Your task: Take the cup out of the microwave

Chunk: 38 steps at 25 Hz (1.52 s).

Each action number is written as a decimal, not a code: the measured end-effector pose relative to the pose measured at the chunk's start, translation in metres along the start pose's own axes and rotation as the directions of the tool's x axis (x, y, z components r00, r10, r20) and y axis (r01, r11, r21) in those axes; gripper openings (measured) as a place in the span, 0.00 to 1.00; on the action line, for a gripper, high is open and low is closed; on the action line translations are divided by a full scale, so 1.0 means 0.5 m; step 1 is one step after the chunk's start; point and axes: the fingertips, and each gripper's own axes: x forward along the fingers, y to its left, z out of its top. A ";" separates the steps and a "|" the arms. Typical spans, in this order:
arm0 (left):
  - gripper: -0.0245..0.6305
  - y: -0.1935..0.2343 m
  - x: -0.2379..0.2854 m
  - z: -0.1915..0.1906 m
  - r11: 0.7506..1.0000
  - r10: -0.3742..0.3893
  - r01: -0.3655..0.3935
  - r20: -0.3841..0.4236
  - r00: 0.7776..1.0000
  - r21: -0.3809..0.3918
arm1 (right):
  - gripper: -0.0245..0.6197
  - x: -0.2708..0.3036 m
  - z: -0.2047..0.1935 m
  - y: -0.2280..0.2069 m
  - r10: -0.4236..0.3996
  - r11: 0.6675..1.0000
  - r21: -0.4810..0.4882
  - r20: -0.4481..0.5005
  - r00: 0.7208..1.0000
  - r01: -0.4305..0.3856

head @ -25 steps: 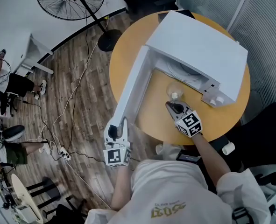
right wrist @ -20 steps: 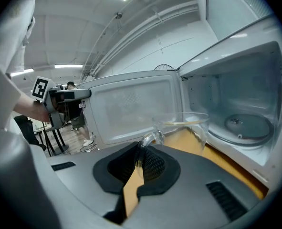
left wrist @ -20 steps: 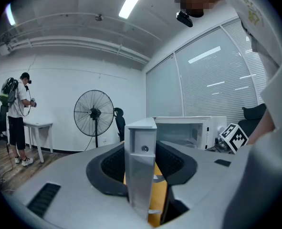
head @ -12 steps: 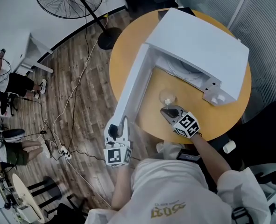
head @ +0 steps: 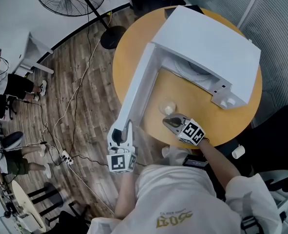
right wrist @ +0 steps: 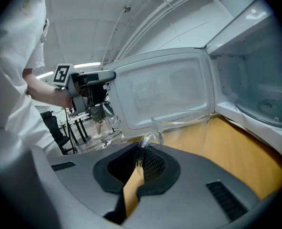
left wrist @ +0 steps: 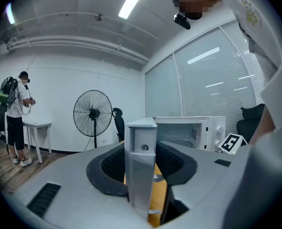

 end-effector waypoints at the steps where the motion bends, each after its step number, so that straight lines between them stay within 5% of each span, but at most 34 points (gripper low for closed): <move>1: 0.32 -0.001 0.000 0.000 1.000 -0.003 0.003 0.002 1.000 0.001 | 0.06 0.002 -0.006 0.007 0.010 0.999 -0.032 -0.016 1.000 -0.011; 16: 0.32 -0.005 0.004 -0.011 1.000 -0.018 0.018 0.004 1.000 0.010 | 0.06 -0.014 -0.016 -0.007 -0.043 0.984 -0.176 -0.046 0.998 0.034; 38: 0.31 -0.009 0.007 -0.023 0.999 -0.019 0.019 -0.006 1.000 0.026 | 0.18 -0.050 -0.053 -0.021 -0.107 0.986 -0.139 -0.131 0.986 0.088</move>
